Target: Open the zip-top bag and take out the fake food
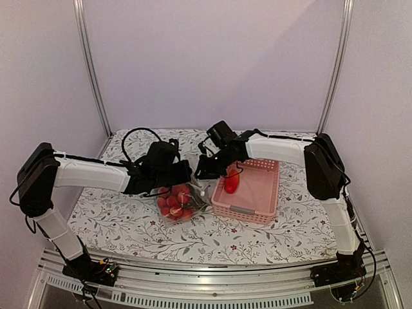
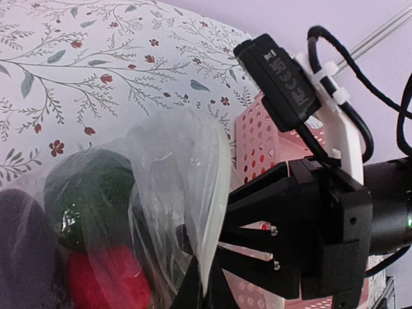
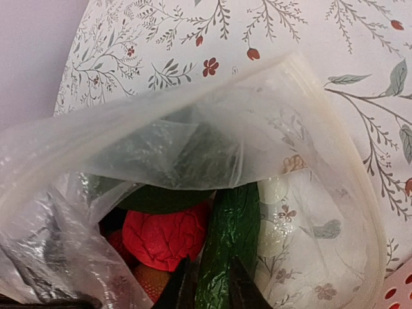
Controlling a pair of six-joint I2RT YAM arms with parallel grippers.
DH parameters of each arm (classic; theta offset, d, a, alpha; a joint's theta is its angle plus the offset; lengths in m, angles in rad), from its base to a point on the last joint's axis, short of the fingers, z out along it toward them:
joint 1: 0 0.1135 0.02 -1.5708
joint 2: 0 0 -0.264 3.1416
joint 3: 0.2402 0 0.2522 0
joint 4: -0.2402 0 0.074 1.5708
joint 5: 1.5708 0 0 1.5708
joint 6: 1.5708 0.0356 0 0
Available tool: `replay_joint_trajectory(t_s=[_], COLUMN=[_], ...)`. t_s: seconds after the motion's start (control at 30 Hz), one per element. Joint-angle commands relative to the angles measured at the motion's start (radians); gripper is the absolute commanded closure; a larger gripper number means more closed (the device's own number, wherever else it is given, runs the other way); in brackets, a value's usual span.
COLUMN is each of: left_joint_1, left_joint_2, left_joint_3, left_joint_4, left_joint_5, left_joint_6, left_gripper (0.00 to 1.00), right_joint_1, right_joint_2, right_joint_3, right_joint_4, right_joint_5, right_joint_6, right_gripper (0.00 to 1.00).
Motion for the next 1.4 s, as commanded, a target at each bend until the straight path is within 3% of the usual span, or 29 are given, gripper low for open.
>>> replay_joint_trajectory(t_s=[0.0,0.27,0.47,0.93,1.1,1.37], left_joint_1=[0.023,0.050,0.104,0.136,0.140,0.149], left_joint_2=[-0.039,-0.147,-0.199,-0.136,-0.123,-0.106], left_joint_3=[-0.021,-0.075,-0.193,-0.172,-0.157,-0.148], left_joint_4=[-0.015,0.058,0.257,0.395,0.414,0.426], left_joint_5=[0.118,0.268,0.420,0.619,0.667,0.720], left_joint_6=[0.009,0.037,-0.033,-0.089,-0.093,-0.104], left_gripper=[1.00,1.00,1.00,1.00,1.00,1.00], right_joint_1=[-0.017,-0.024,-0.024,-0.024,-0.022,-0.010], right_joint_2=[-0.096,-0.115,-0.129,-0.051,-0.022,0.061], right_joint_3=[-0.076,-0.173,-0.239,-0.203,-0.198,-0.146], right_joint_4=[0.134,0.268,0.389,0.536,0.591,0.590], right_joint_5=[-0.068,-0.188,-0.246,-0.294,-0.301,-0.284], right_joint_6=[-0.012,-0.026,0.035,0.171,0.223,0.231], right_gripper=[0.70,0.49,0.36,0.40,0.23,0.20])
